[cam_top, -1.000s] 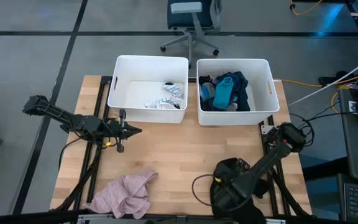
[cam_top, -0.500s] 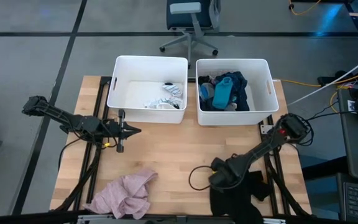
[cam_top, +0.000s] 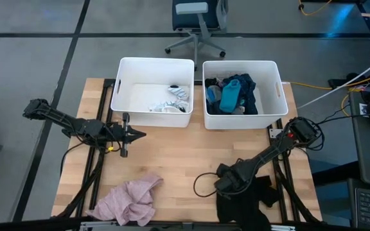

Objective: Sort clothes
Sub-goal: Put the black shirt into the right white bin

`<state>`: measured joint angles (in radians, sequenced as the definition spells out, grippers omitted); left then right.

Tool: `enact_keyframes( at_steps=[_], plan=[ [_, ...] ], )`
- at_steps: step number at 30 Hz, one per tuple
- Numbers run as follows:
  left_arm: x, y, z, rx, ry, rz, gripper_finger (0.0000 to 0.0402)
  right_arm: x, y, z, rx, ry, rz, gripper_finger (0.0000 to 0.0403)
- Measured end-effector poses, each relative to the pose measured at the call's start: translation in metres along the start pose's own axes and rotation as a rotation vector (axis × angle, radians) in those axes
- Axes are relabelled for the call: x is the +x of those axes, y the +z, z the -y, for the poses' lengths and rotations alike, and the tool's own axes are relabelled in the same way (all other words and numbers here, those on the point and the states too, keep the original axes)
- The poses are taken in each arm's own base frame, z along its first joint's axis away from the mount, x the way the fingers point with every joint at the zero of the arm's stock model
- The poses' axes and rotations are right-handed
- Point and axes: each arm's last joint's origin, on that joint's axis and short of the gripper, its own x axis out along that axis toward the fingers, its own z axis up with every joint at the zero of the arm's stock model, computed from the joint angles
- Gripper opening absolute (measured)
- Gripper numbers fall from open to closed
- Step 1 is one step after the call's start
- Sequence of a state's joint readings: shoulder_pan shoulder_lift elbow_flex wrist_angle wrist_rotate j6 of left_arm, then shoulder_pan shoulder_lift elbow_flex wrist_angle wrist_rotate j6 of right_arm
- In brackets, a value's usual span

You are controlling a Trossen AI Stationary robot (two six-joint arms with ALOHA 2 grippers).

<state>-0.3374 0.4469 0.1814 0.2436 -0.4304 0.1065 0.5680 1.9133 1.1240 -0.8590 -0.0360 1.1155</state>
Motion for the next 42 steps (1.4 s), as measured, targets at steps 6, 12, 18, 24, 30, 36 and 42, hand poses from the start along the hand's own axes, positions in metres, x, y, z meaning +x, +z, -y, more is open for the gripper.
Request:
enact_keyframes(
  at_steps=[6,12,18,24,30,36,42],
  plan=[
    [0.000,0.000,0.000,-0.002,0.000,0.001,0.0001,-0.019,0.005,-0.016,-0.069,-0.038,0.235,0.0059],
    [0.000,0.000,0.000,0.002,0.000,0.003,0.0001,-0.063,0.009,-0.018,-0.099,-0.018,0.439,0.0050],
    [0.000,0.000,0.000,-0.003,0.000,0.002,0.0001,-0.098,0.010,-0.009,-0.126,-0.040,0.568,0.0050],
    [0.000,0.000,0.000,-0.003,0.000,0.002,0.0001,-0.139,0.008,0.001,-0.133,-0.126,0.712,0.0050],
    [0.000,0.000,0.000,-0.003,0.000,0.003,0.0001,-0.197,0.002,0.017,-0.125,-0.222,0.885,0.0050],
    [0.000,0.000,0.000,-0.003,0.000,0.002,0.0001,-0.263,-0.004,0.037,-0.098,-0.309,1.078,0.0050],
    [0.000,0.000,0.000,-0.003,0.000,0.002,0.0001,-0.318,0.000,0.060,-0.063,-0.381,1.220,0.0050]
  ],
)
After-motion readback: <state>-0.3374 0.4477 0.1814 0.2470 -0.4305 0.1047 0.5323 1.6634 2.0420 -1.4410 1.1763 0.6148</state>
